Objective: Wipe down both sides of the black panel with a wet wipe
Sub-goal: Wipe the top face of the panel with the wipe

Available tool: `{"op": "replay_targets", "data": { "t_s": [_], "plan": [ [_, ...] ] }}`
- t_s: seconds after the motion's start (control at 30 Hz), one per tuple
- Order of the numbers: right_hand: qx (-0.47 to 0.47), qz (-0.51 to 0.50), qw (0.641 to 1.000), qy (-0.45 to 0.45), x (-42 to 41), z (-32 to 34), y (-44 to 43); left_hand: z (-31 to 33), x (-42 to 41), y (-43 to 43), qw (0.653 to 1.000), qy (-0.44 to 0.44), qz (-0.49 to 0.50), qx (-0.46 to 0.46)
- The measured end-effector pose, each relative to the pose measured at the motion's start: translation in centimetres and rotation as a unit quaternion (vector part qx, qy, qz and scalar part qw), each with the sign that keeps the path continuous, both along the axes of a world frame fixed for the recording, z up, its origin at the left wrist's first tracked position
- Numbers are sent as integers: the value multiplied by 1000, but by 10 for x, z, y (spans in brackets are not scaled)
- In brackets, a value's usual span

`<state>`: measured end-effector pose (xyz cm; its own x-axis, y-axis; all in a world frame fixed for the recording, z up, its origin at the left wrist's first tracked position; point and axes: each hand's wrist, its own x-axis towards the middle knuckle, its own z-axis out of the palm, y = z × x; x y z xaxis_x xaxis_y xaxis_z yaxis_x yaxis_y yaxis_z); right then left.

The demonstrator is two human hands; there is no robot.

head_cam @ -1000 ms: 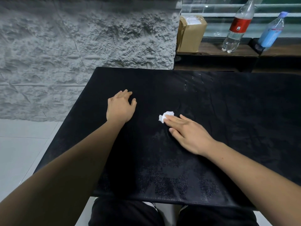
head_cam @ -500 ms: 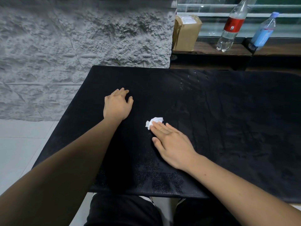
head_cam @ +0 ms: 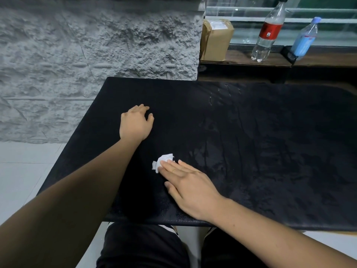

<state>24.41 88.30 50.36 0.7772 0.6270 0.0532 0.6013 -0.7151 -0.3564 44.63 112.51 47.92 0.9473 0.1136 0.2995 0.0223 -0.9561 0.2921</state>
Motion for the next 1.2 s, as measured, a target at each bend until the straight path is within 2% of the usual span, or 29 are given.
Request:
{"op": "replay_targets", "data": {
  "t_s": [0.23,0.5,0.77,1.0,1.2],
  "plan": [
    [-7,-15,1000,-3,11,4,-21,2,-5,0,1000,-17,1,-4],
    [-28,-87,996,-18,36,4,-62,2,-9,-1,999,-28,5,42],
    [-4,-153,988,-6,43,4,-82,4,-14,-2,997,-51,7,54],
    [9,-146,989,10,34,3,-68,5,-19,-3,997,-41,5,58],
    [9,-97,995,-6,6,1,-37,5,-26,-3,998,-31,2,57]
  ]
}}
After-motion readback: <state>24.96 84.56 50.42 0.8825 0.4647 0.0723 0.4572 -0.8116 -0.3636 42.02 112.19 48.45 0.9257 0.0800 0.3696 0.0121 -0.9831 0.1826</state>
